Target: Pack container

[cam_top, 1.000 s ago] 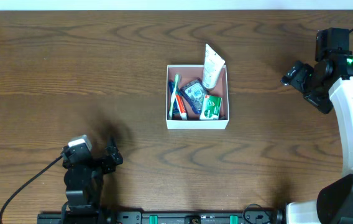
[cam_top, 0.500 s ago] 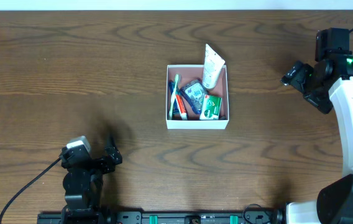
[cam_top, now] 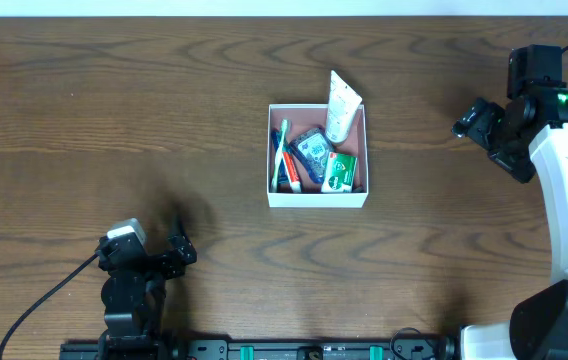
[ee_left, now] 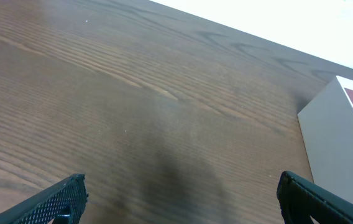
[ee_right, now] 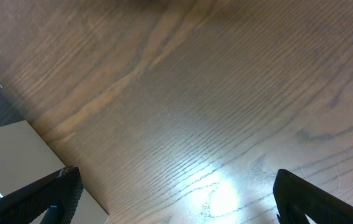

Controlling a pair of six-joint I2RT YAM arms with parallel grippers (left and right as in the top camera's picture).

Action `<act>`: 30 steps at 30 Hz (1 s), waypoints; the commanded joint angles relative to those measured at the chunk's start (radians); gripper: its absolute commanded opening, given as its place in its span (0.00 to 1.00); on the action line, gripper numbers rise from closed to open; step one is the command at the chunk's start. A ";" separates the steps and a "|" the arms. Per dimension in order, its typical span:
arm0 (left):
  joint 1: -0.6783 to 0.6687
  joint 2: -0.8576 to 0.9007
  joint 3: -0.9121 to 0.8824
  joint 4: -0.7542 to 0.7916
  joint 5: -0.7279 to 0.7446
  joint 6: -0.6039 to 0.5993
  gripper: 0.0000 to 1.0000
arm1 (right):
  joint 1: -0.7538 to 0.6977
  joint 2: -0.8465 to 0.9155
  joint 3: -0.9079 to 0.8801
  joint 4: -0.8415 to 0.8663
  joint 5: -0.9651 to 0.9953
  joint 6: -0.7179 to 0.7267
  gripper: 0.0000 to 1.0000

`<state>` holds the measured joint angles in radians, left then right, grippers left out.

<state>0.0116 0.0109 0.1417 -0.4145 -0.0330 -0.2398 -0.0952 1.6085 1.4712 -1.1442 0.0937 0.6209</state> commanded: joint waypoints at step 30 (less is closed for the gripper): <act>0.005 -0.007 -0.020 0.001 -0.005 -0.009 0.98 | 0.229 -0.449 -0.016 0.087 0.142 -0.352 0.99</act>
<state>0.0116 0.0109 0.1417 -0.4141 -0.0330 -0.2398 0.1207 1.2076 1.4708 -1.0729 0.2314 0.4706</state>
